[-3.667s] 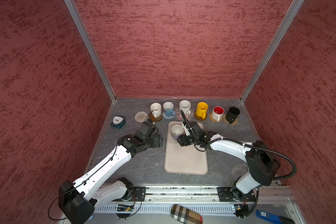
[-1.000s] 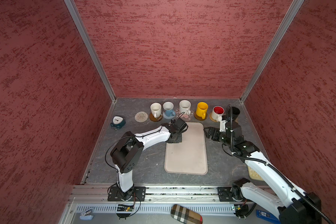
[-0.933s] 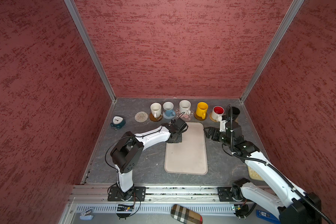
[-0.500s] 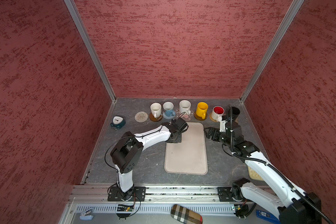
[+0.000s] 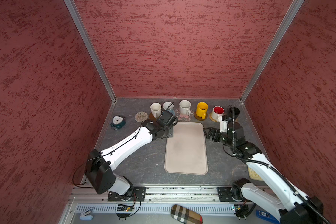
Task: Place cups on coasters
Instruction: Place the cup on the coaster.
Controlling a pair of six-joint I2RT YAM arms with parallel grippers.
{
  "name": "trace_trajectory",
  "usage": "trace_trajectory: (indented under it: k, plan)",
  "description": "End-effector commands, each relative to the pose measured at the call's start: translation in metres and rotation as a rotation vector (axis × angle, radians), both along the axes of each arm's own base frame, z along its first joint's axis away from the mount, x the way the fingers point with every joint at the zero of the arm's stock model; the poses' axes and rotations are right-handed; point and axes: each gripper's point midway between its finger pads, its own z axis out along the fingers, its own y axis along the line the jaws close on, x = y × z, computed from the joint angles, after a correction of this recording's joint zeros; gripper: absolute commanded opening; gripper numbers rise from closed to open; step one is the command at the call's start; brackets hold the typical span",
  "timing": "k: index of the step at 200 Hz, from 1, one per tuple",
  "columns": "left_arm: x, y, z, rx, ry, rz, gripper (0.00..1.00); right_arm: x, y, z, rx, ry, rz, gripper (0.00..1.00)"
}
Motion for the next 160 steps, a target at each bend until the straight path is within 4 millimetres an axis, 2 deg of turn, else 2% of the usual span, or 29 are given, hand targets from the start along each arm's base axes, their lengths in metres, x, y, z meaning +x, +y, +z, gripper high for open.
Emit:
trace_trajectory:
  k: [1,29,66,86,104,160]
  plan:
    - [-0.004,0.041,0.009,0.033,-0.014,0.054,0.0,0.004,0.007,0.019,0.046,-0.062,0.025,0.99]
    - [0.0,0.09,0.022,0.007,-0.024,0.128,0.0,0.011,0.013,0.027,0.089,-0.088,0.031,0.99]
    - [0.023,0.141,0.041,-0.051,-0.069,0.204,0.0,0.023,0.017,0.037,0.103,-0.123,0.03,0.99]
    - [0.045,0.153,0.042,-0.058,-0.08,0.216,0.0,0.031,0.02,0.043,0.107,-0.139,0.036,0.99]
    - [0.068,0.159,0.035,-0.053,-0.075,0.212,0.0,0.038,0.024,0.045,0.113,-0.149,0.044,0.99]
    - [0.145,0.183,-0.006,-0.004,-0.059,0.262,0.0,0.057,0.032,0.033,0.087,-0.142,0.06,0.99]
